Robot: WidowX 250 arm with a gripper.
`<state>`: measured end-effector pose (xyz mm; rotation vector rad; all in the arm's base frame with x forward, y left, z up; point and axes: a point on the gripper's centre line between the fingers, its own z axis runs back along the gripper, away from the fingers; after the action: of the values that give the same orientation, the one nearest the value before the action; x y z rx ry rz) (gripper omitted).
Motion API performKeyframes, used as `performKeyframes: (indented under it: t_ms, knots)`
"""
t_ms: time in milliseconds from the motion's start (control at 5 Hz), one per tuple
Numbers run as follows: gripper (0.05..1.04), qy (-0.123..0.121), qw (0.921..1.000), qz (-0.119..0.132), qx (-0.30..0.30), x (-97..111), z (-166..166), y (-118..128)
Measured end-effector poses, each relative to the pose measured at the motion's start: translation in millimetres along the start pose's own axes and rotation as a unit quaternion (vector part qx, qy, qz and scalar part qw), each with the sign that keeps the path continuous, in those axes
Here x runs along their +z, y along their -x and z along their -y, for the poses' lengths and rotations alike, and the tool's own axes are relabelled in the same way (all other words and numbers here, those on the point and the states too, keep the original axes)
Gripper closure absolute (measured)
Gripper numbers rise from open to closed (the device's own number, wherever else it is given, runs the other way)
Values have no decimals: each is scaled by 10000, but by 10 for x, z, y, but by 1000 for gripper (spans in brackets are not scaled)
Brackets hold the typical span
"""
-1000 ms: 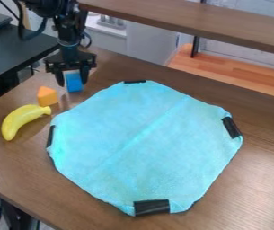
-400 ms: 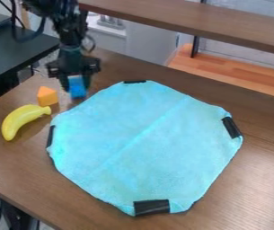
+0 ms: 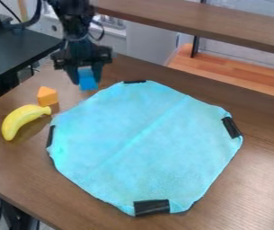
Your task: Put the blue figure on the bottom right of the cloth
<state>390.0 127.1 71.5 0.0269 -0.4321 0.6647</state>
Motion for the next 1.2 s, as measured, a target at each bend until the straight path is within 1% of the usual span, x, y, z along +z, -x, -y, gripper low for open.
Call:
performKeyframes:
  t_ms: [200, 400, 600, 800, 1000, 1200]
  knots:
    - [503, 266, 9988, -122, -397, 136, 158, 333]
    - [503, 464, 9940, -261, -955, 179, 346, 721]
    - [503, 613, 9877, -351, -1398, 202, 517, 1038]
    - [503, 658, 9819, -411, -1730, 183, 656, 1305]
    - [503, 699, 9773, -376, -1962, 200, 802, 1477]
    - [503, 672, 9739, -350, -2137, 180, 907, 1636]
